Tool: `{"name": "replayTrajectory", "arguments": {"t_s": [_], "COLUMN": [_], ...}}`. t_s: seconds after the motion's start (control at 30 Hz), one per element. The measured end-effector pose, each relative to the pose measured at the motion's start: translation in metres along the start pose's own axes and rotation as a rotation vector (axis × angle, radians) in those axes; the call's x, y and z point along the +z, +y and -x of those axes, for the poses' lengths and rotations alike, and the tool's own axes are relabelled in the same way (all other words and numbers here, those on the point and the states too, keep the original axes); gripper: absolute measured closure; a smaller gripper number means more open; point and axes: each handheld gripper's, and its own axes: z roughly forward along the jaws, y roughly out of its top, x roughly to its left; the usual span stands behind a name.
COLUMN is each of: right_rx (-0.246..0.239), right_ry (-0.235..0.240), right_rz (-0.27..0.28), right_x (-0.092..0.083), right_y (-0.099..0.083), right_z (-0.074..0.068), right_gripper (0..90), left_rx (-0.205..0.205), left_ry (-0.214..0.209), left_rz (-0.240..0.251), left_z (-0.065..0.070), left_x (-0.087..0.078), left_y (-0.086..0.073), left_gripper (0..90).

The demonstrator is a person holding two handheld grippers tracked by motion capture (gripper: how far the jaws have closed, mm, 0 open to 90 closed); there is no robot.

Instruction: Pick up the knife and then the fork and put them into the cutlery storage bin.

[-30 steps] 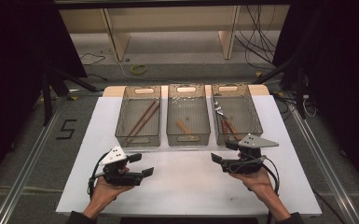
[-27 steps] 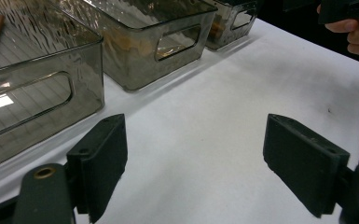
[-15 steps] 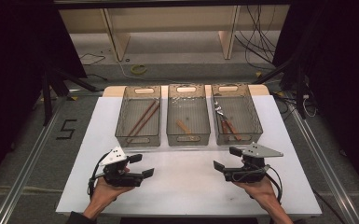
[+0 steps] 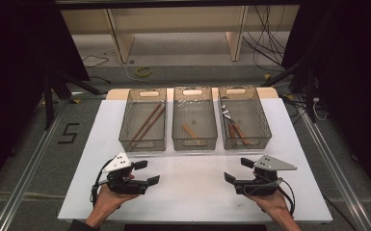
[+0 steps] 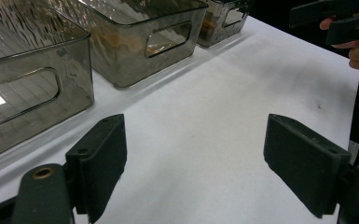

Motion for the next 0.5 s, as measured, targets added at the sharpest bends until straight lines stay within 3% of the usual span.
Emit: {"name": "replayTrajectory", "arguments": {"t_s": [0.5], "right_rx": [-0.001], "right_ry": [-0.005], "right_rz": [-0.006], "right_x": [-0.0024], "right_y": [-0.0041], "right_z": [0.0016], "right_gripper": [16.2], "left_rx": [0.000], "left_ry": [0.000], "left_rz": [0.000], "left_z": [-0.0007], "left_x": [0.0001], "left_y": [0.0000], "left_gripper": [20.9]}}
